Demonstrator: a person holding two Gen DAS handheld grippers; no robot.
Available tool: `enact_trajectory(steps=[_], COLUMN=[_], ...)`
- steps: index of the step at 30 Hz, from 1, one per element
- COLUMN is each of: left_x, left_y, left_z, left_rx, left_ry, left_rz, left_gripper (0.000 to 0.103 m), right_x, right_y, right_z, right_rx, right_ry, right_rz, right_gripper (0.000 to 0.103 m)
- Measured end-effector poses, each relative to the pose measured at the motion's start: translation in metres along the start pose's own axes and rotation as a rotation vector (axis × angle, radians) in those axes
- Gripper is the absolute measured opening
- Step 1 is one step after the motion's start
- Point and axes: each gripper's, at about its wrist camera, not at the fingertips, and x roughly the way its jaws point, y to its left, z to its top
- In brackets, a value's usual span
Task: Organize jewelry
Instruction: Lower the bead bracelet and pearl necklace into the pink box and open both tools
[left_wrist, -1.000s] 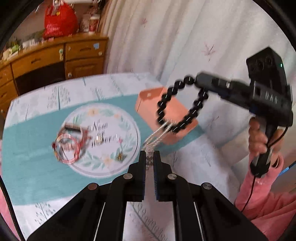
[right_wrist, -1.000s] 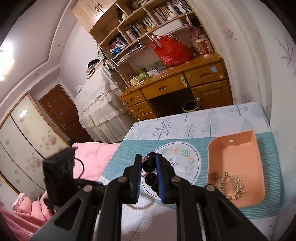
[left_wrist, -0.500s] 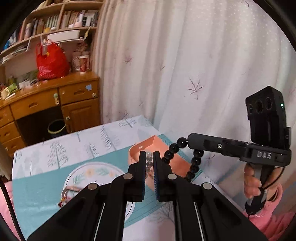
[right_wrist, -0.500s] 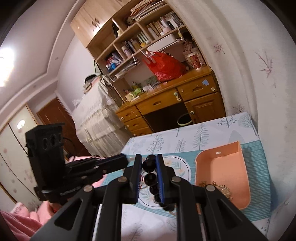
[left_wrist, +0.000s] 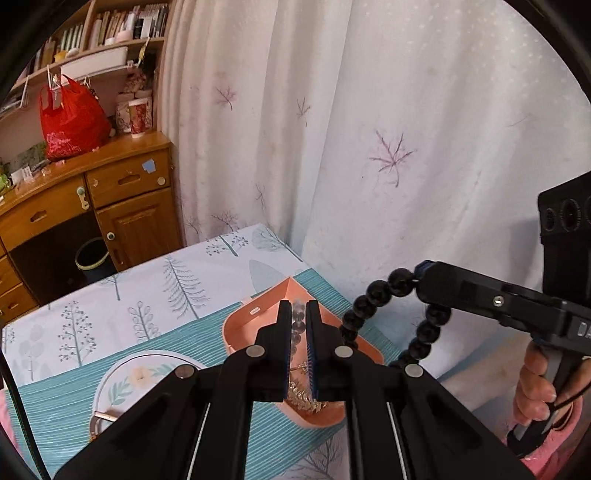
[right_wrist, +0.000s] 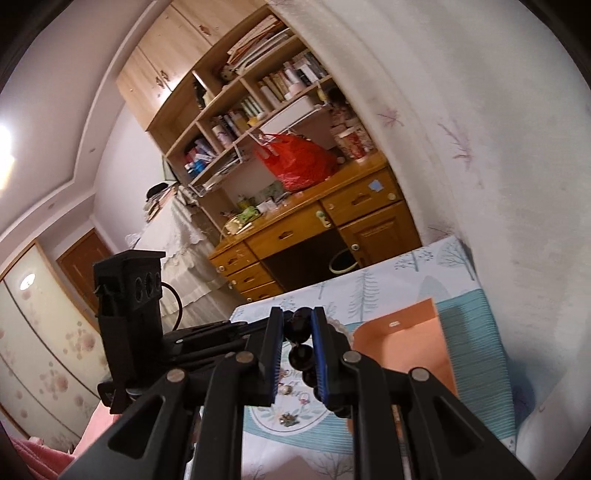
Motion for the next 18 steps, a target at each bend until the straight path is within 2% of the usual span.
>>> enact_trajectory(steps=[3,4,6,7,8,14,18], left_x=[0.017,0.023,0.036,0.043,0.046,0.050,0.047], left_y=[-0.001,-0.002,-0.003,-0.005,-0.007,-0.026,-0.033], left_z=[-0.004,-0.007,-0.013,-0.017,-0.021,-0.040,-0.050], left_rx=[-0.002,0.003,0.007,0.010,0.014,0.129,0.165], left_ry=[0.038,0.058,0.099,0.124,0.132,0.153,0.161], left_rz=[-0.024,-0.032,-0.014,0.014,0.027,0.065,0.076], left_gripper=[0.006,0.011,0.038,0.065,0.073,0.074,0.074], right_x=[0.000,0.001,0.004,0.005,0.007,0.009,0.006], right_y=[-0.005,-0.006,-0.007,-0.009,-0.010,-0.013,-0.008], right_z=[0.001,0.001,0.001,0.001,0.001,0.001,0.001], right_rx=[0.013,0.014,0.016,0.018,0.022,0.037,0.016], right_ry=[0.005,0.007,0.013,0.016,0.021,0.024,0.015], right_rz=[-0.002,-0.008,-0.027,-0.036,-0.041,-0.014,-0.021], right_gripper=[0.015,0.015,0.015,0.015,0.015,0.015,0.015])
